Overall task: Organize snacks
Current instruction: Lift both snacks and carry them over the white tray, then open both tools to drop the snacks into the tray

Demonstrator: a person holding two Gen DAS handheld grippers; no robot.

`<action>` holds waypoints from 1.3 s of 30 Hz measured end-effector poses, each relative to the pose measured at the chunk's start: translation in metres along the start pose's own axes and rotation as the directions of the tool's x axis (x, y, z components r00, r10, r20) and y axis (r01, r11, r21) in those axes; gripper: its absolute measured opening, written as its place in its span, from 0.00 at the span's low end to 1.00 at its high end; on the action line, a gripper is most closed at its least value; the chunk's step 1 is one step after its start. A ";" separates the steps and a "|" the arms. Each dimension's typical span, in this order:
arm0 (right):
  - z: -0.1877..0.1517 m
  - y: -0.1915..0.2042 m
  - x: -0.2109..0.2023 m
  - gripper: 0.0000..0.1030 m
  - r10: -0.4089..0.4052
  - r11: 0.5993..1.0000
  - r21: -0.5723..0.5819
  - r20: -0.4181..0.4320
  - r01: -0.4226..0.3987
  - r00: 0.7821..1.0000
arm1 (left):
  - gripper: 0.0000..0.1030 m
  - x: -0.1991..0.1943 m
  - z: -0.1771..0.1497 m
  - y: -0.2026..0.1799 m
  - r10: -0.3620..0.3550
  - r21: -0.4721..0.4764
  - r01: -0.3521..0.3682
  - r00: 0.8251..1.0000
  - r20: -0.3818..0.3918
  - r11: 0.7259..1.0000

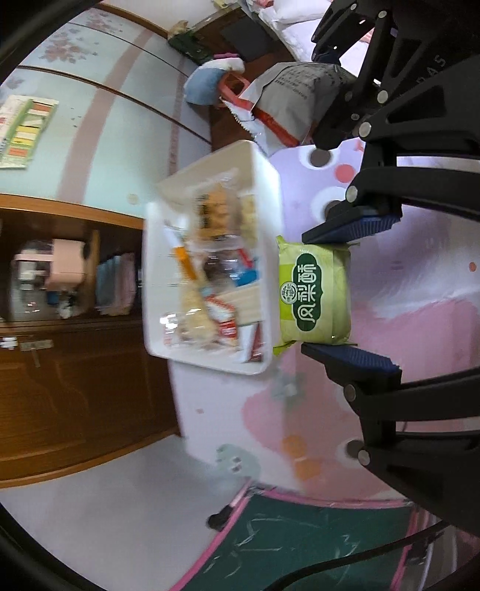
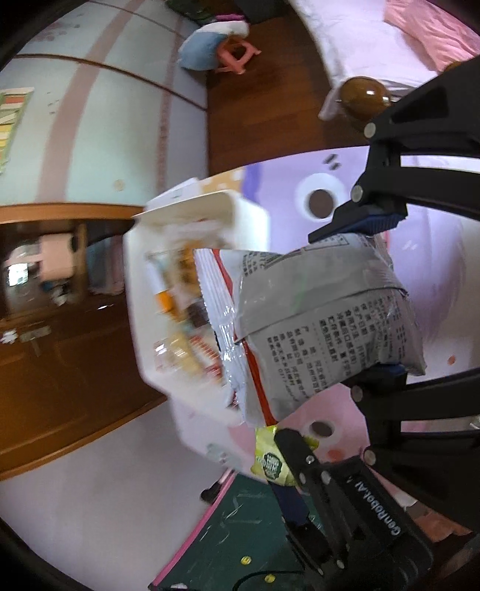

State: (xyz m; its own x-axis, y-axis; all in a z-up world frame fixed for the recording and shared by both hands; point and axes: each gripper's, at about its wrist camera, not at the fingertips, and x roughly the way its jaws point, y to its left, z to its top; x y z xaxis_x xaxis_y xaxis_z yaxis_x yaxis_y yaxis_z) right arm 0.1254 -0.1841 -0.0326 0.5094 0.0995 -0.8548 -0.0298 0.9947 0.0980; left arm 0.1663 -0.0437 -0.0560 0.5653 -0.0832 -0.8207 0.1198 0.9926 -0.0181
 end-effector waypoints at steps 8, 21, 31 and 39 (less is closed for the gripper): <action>0.071 0.011 -0.023 0.51 0.009 1.000 -0.015 0.107 -0.007 0.994 | 0.49 -0.023 0.062 0.007 0.009 0.017 -0.010 0.997 0.083 1.000; 0.164 0.001 0.020 0.52 -0.037 0.998 0.058 0.140 0.029 0.989 | 0.49 0.041 0.139 0.001 0.015 0.065 -0.019 0.998 0.062 0.998; 0.170 -0.017 0.102 0.53 -0.048 0.992 0.117 -0.008 0.049 0.999 | 0.49 0.126 0.144 0.000 0.029 0.087 -0.023 0.998 -0.064 0.996; 0.166 -0.024 0.134 0.66 -0.010 0.987 0.159 -0.076 0.022 0.997 | 0.86 0.154 0.140 0.001 0.029 0.091 -0.019 0.993 -0.113 0.996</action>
State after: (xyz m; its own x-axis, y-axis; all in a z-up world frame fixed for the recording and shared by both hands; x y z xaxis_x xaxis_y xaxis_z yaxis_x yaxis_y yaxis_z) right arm 0.3367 -0.1991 -0.0648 0.4431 0.0913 -0.8918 0.1184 0.9801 0.1591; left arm 0.3678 -0.0675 -0.1022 0.4725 -0.0436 -0.8802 0.1827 0.9819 0.0494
